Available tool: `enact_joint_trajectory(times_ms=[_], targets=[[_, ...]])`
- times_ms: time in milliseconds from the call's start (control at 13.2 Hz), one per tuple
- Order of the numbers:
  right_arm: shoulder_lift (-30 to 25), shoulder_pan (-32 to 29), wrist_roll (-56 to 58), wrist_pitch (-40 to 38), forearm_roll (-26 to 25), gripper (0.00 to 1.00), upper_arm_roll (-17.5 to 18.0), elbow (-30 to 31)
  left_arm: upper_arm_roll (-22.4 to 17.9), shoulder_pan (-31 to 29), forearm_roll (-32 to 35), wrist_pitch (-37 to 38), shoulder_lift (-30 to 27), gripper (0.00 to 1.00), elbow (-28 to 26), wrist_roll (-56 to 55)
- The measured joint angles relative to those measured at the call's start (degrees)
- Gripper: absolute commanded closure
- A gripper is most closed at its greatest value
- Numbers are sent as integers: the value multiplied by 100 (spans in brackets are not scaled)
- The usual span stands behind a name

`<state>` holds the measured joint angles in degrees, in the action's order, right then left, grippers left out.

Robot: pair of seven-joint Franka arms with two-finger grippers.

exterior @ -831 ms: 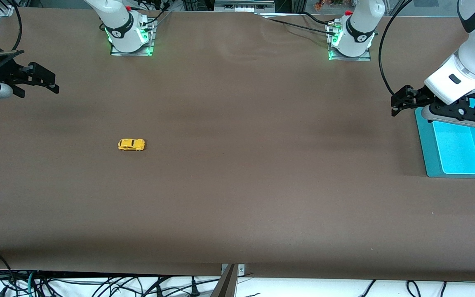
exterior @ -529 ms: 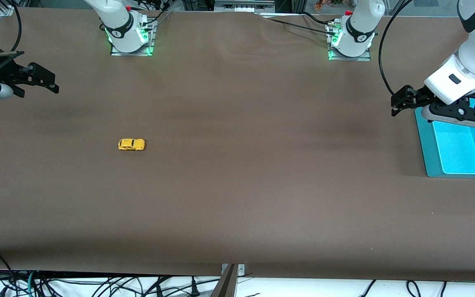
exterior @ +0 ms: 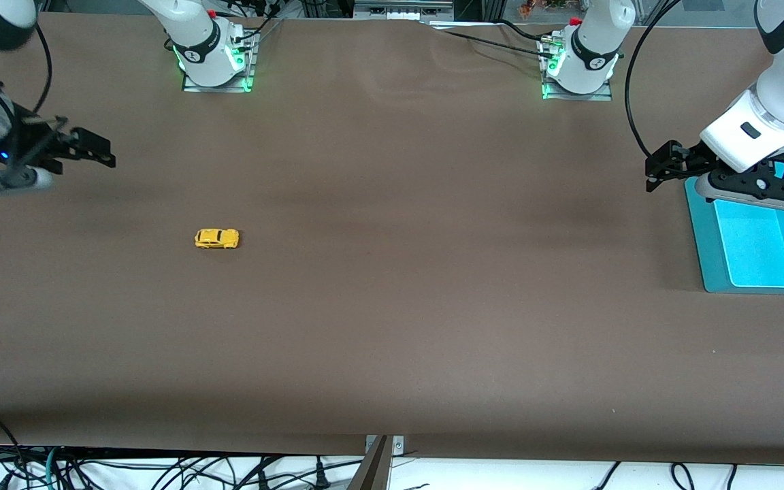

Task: Wind and store yellow beetle car
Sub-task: 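Reach the right gripper down over the yellow toy car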

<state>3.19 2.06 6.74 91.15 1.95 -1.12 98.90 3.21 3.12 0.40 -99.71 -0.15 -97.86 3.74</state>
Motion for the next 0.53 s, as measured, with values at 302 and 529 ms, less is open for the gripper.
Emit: enact_joint_trajectory(times_ms=[302, 529], targets=[[482, 352, 179, 726, -159, 0, 17, 439, -1, 0, 0, 0, 0, 0, 0, 0], [554, 402, 991, 1800, -177, 0, 27, 1296, -4, -1, 0, 0, 0, 0, 0, 0]])
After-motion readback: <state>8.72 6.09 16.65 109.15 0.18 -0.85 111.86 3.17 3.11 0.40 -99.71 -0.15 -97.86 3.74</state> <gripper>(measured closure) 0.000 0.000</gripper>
